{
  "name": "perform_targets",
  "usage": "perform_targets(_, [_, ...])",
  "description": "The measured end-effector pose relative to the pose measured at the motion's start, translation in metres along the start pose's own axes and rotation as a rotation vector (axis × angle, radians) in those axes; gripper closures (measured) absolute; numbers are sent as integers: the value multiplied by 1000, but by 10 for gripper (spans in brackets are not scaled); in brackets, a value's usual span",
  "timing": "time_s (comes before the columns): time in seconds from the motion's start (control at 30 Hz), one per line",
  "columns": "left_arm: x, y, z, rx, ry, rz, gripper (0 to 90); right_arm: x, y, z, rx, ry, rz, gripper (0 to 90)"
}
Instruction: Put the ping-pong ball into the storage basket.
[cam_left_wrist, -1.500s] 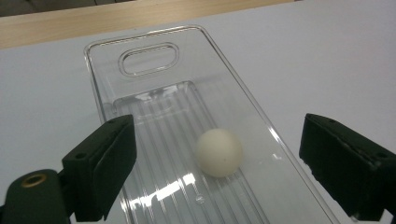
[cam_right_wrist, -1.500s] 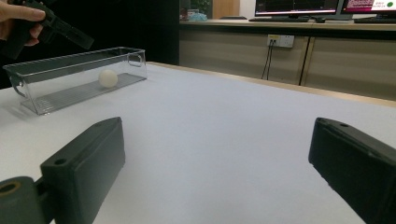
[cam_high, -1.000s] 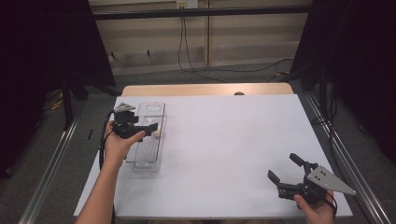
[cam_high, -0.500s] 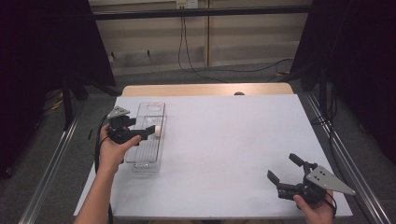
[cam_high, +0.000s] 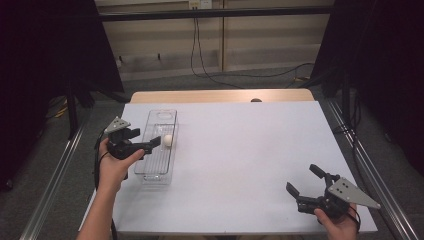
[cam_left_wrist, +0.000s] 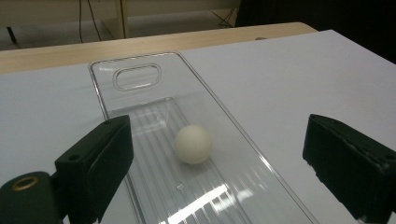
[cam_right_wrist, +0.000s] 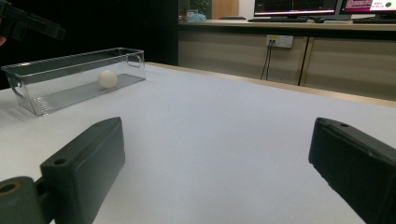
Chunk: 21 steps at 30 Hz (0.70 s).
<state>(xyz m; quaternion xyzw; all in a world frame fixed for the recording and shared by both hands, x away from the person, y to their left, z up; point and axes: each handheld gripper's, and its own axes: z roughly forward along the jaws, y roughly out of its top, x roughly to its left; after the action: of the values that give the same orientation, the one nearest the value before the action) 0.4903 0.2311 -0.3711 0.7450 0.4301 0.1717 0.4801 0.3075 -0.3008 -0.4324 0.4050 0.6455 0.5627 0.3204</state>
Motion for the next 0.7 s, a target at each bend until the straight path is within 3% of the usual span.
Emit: perform_targets(0.7, [-2,-16,-18,-54,-9,15,72,0,0,0,0,-1,-1,32])
